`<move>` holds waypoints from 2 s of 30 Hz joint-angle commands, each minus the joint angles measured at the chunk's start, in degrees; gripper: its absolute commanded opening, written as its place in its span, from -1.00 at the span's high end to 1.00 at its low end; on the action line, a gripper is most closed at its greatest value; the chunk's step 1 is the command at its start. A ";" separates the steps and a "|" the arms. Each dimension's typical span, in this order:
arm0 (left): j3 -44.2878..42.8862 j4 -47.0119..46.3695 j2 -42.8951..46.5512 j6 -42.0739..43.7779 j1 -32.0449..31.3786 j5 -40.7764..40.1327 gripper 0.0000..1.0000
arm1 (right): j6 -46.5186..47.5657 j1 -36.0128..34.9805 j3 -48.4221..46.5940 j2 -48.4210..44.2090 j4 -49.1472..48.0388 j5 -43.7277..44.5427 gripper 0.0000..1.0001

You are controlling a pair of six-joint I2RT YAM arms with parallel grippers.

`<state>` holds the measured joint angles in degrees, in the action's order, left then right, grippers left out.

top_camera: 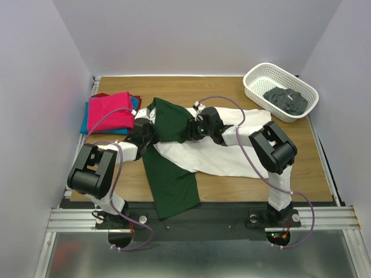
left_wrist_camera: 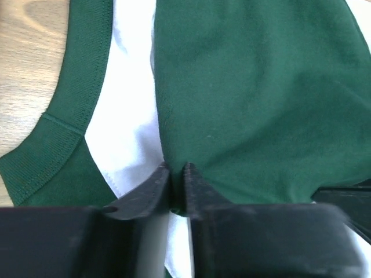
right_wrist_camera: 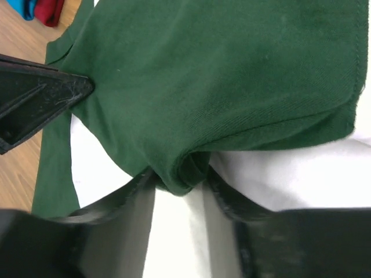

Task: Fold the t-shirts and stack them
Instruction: Fold the tshirt

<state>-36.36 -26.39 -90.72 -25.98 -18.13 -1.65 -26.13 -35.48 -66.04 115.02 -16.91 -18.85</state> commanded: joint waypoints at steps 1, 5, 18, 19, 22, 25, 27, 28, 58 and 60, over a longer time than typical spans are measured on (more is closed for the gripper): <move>-1.78 -1.12 0.63 0.14 0.73 1.38 0.65 | 1.08 -0.73 -3.74 1.34 -1.90 -1.36 0.21; -3.71 1.77 0.98 -0.30 2.04 4.72 0.86 | 1.08 -0.81 -4.10 -0.31 0.11 -1.36 0.65; -9.52 12.94 3.44 1.28 5.74 15.62 0.83 | -0.68 -0.81 -6.73 -4.63 12.33 -5.49 0.99; -9.43 13.21 3.70 1.19 5.74 15.97 0.81 | -0.85 -0.81 -6.73 -4.81 12.60 -5.41 0.99; -9.78 14.96 4.67 1.19 5.74 16.68 0.75 | -1.64 -0.81 -6.47 -5.51 13.48 -6.63 0.98; -10.05 17.16 5.11 1.19 5.74 15.98 0.66 | -2.78 -0.90 -5.59 -5.95 13.83 -8.92 0.93; -9.70 17.95 6.42 0.75 5.74 15.72 0.41 | -2.96 -0.81 -5.07 -6.21 14.00 -9.36 0.88; -9.09 18.22 7.74 0.49 5.74 15.63 0.22 | -2.87 -0.81 -4.45 -6.21 14.18 -9.01 0.82; 7.71 0.12 14.17 1.19 5.56 8.68 -0.25 | -0.50 -0.99 3.20 -17.64 14.71 0.13 -0.40; 7.27 -0.68 12.33 1.02 5.56 8.51 -0.24 | -0.41 -1.08 3.64 -18.25 14.71 0.39 -0.40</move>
<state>-28.60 -21.96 -76.29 -25.87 -12.62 7.68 -27.57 -35.75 -63.18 100.12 -0.45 -19.25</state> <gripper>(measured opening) 0.625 0.697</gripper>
